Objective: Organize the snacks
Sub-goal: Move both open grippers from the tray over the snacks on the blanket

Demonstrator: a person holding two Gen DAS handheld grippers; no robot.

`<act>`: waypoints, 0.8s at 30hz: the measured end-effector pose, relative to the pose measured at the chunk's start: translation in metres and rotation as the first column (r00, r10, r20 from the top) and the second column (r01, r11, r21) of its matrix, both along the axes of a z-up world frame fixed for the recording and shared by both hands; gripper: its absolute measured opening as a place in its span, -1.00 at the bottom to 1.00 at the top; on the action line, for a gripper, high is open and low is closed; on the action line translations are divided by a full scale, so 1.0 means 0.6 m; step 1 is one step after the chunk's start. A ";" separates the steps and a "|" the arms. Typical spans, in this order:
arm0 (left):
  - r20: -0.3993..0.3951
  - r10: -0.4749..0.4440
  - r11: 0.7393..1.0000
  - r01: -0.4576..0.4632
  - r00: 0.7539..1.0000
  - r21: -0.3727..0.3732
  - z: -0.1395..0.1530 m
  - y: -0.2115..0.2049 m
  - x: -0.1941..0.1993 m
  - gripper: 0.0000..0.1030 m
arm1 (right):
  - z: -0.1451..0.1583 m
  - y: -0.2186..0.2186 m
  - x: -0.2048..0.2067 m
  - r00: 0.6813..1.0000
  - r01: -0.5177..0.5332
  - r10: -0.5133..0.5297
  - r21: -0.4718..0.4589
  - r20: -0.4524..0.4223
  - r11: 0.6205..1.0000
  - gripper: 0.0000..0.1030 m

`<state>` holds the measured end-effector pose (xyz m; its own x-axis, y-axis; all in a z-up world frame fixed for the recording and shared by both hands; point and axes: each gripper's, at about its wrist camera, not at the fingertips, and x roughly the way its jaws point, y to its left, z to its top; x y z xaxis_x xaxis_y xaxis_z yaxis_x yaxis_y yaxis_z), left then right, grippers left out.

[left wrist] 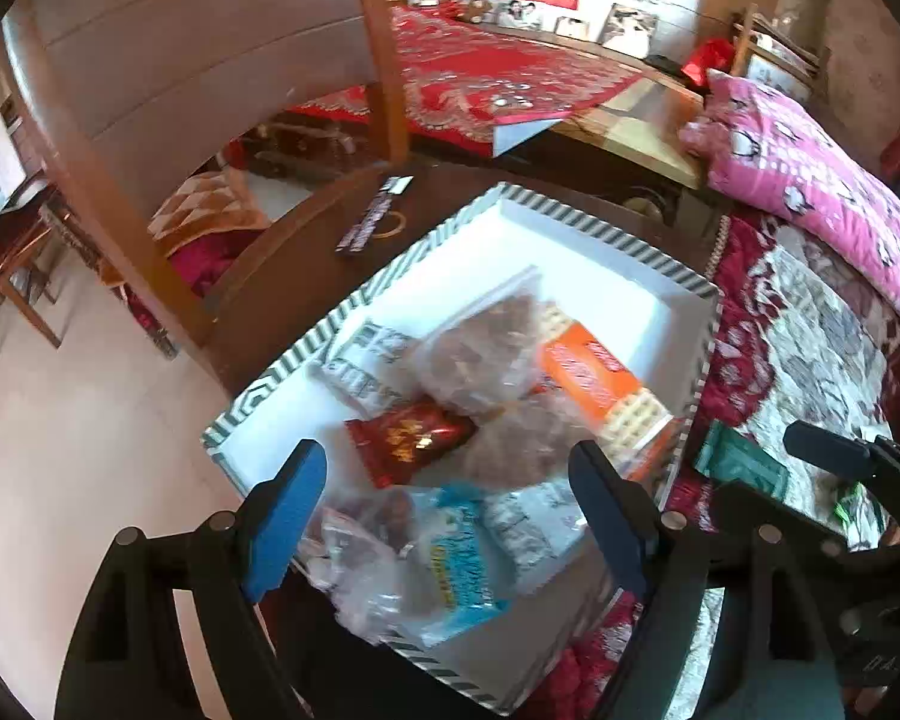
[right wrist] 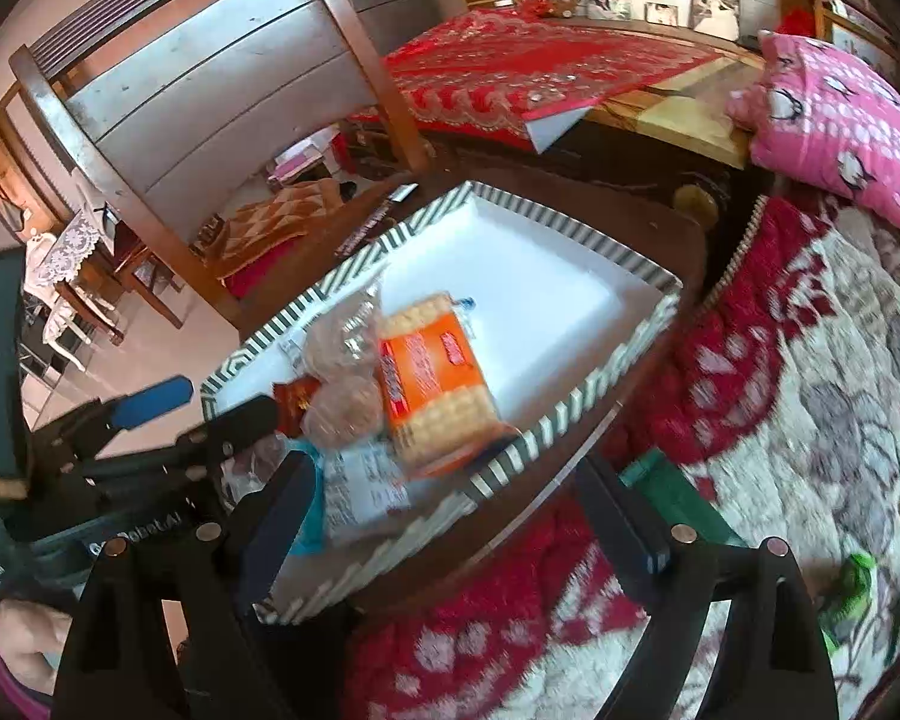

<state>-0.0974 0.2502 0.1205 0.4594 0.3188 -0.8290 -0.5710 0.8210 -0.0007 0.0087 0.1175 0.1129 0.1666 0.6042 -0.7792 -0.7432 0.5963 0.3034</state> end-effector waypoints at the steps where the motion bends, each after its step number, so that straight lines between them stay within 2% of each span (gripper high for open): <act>1: 0.001 -0.010 1.000 0.010 1.000 0.002 0.002 -0.008 0.002 0.60 | 0.000 -0.006 0.000 1.000 0.004 -0.004 0.000 -0.001 1.000 0.77; 13: 0.019 -0.064 0.998 0.064 0.998 0.006 0.012 -0.069 0.022 0.60 | -0.003 -0.077 -0.009 0.997 0.072 -0.072 0.008 -0.003 0.997 0.79; 24: 0.027 -0.153 0.988 0.153 0.988 -0.003 0.012 -0.140 0.044 0.60 | 0.005 -0.167 -0.007 0.986 0.165 -0.165 0.003 0.010 0.986 0.79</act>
<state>-0.0712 0.1662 0.1276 0.5244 0.2388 -0.8173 -0.4387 0.8984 -0.0190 0.0043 0.0173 0.1159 0.2727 0.5695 -0.7754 -0.6376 0.7106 0.2976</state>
